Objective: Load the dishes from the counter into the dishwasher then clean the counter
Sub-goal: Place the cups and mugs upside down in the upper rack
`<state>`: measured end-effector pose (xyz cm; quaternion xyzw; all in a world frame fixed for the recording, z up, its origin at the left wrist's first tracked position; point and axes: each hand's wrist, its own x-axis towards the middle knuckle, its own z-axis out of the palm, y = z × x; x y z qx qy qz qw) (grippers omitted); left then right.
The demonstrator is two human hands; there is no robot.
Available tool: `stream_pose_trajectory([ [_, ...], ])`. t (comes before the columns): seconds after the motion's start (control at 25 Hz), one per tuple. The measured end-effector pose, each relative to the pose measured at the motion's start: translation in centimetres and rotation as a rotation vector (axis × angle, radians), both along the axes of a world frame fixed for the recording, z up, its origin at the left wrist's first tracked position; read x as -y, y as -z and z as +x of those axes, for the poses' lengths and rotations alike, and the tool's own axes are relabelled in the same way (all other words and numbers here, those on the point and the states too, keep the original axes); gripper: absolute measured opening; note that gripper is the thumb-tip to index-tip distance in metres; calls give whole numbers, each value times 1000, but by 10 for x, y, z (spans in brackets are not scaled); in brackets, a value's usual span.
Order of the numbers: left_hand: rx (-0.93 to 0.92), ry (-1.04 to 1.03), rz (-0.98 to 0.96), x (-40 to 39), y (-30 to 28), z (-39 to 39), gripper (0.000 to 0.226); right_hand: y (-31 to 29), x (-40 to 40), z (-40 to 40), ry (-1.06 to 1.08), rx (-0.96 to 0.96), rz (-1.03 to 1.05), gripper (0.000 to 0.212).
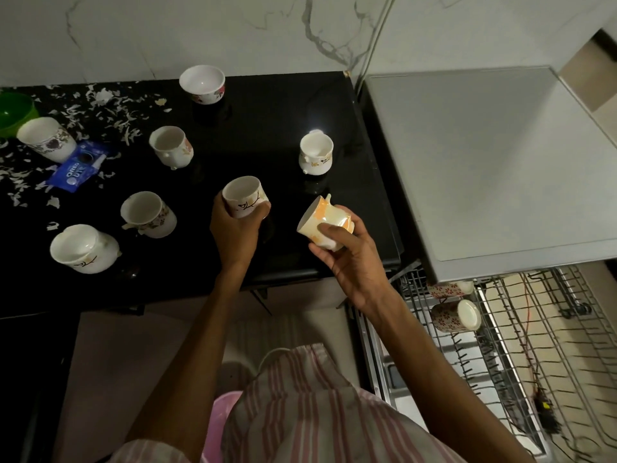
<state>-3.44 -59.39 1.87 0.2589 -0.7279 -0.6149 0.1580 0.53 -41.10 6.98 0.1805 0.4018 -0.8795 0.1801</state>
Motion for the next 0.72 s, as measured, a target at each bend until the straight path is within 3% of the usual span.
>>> stream_pose_trajectory([
  [0.36,13,196,260,-84,-22,88,33,-3,-72,42,12,-80,90,63],
  [0.6,89,405,391,-138,-32,125,27,6,-134,105,142,75,108,59],
  [0.72,142,498,423,-165,-34,129,35,7,-159,126,226,115,140,52],
])
